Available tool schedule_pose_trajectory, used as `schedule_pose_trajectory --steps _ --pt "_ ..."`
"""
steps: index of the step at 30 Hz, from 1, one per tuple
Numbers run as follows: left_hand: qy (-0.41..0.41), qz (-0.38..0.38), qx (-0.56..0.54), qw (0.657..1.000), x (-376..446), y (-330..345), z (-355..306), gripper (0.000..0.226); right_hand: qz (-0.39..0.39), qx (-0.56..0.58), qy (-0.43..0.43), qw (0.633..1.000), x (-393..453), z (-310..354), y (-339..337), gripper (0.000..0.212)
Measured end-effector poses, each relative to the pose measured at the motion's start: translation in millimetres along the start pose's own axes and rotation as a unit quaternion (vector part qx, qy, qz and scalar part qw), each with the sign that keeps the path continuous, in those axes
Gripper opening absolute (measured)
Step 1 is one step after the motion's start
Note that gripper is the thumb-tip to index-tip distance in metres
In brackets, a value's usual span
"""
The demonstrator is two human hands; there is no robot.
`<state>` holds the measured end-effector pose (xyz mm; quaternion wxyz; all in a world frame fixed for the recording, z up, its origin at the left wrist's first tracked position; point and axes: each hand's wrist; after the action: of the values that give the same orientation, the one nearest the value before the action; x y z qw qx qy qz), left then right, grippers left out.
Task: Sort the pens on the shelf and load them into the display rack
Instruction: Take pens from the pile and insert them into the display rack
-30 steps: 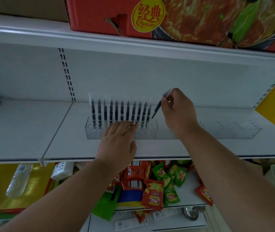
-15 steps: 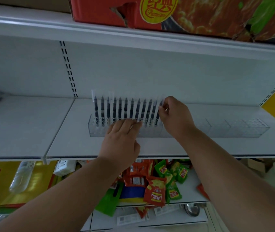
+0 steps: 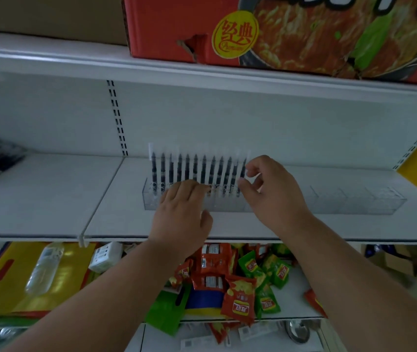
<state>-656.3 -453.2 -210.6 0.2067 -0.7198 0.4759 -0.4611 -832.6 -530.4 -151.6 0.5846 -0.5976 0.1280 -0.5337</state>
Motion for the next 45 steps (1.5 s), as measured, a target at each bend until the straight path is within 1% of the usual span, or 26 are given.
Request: schedule_pose_trajectory --steps 4,8,12,16,19,22,24,28,31,34,36,38,41,45 --pt "-0.036 -0.027 0.042 0.998 -20.4 -20.2 10.9 0.039 -0.010 0.028 -0.041 0.999 -2.2 34.0 5.3 0.015" --pt "-0.081 -0.034 0.088 0.992 -55.8 -47.0 30.0 0.039 0.006 0.041 -0.105 0.994 -2.4 72.1 21.5 0.021" --pt "-0.130 -0.042 0.113 0.984 -93.2 -78.9 54.5 0.038 0.039 0.058 -0.149 0.986 -5.9 118.2 33.0 0.027" --pt "-0.176 -0.051 0.114 0.976 -122.6 -113.8 74.6 0.039 0.070 0.067 -0.184 0.978 -9.3 169.8 38.5 0.034" --pt "-0.213 -0.059 0.116 0.968 -149.9 -145.3 92.2 0.041 0.083 0.063 -0.200 0.974 -11.4 217.8 43.1 0.036" --pt "-0.232 -0.065 0.125 0.962 -190.1 -185.5 117.0 0.045 0.083 0.074 -0.208 0.972 -22.3 275.3 55.4 0.035" --pt "-0.245 -0.079 0.131 0.957 -219.2 -216.7 137.5 0.042 0.089 0.081 -0.211 0.970 -33.9 318.8 64.2 0.035" --pt "-0.273 -0.073 0.141 0.949 -266.2 -273.2 177.9 0.040 0.091 0.095 -0.230 0.964 -55.7 403.6 75.2 0.035" --pt "-0.289 -0.069 0.144 0.944 -288.3 -304.7 198.4 0.033 0.081 0.110 -0.239 0.961 -63.6 453.1 79.0 0.034" --pt "-0.296 -0.060 0.142 0.943 -297.6 -327.3 218.3 0.033 0.092 0.111 -0.243 0.959 -63.0 485.9 84.4 0.034" --pt "-0.297 -0.058 0.138 0.943 -293.8 -336.1 234.4 0.037 0.095 0.104 -0.245 0.959 -56.9 498.5 91.2 0.034" --pt "-0.294 -0.063 0.130 0.945 -282.6 -339.2 250.1 0.043 0.098 0.098 -0.242 0.960 -46.1 506.1 100.8 0.034" --pt "-0.281 -0.077 0.109 0.950 -258.5 -339.3 271.7 0.045 0.096 0.088 -0.241 0.962 -21.8 512.0 120.2 0.031" --pt "-0.295 -0.099 0.109 0.944 -226.0 -361.0 308.1 0.032 0.118 0.089 -0.242 0.959 24.7 531.7 153.0 0.031"
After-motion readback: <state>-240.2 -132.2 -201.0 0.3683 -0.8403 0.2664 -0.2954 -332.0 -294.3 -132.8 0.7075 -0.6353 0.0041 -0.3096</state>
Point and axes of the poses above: each hand's wrist, its own x-axis towards the middle knuckle, its own y-axis out of the palm, z = x × y, and after that the axes turned 15 degrees about -x, right-handed
